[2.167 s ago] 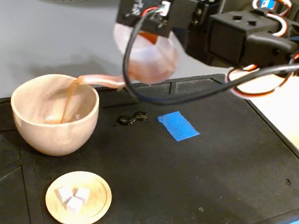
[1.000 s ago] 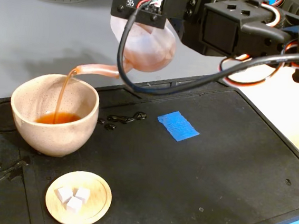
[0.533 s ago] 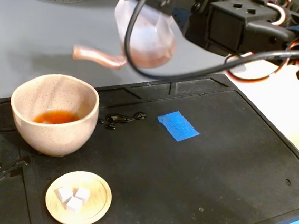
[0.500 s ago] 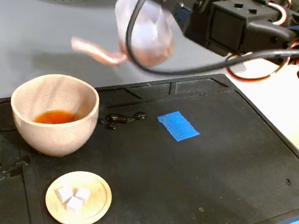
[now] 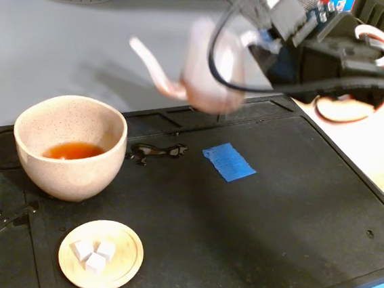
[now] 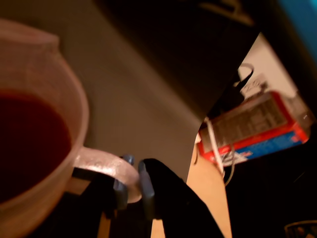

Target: Pick up a kettle and pour liquid into a cup.

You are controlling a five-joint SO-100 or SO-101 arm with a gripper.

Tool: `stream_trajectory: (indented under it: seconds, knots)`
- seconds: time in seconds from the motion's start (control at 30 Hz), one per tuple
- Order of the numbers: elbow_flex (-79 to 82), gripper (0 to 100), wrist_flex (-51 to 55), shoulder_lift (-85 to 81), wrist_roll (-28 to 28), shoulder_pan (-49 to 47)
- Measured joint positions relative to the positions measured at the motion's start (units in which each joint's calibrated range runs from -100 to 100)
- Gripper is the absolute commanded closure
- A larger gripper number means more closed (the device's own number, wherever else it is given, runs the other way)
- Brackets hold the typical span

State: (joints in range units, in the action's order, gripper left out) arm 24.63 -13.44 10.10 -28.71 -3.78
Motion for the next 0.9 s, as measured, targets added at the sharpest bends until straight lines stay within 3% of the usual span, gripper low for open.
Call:
stream_trajectory:
  seconds: [0.9]
  knots:
    - [16.94,99,-0.09,0.34,-0.31,3.25]
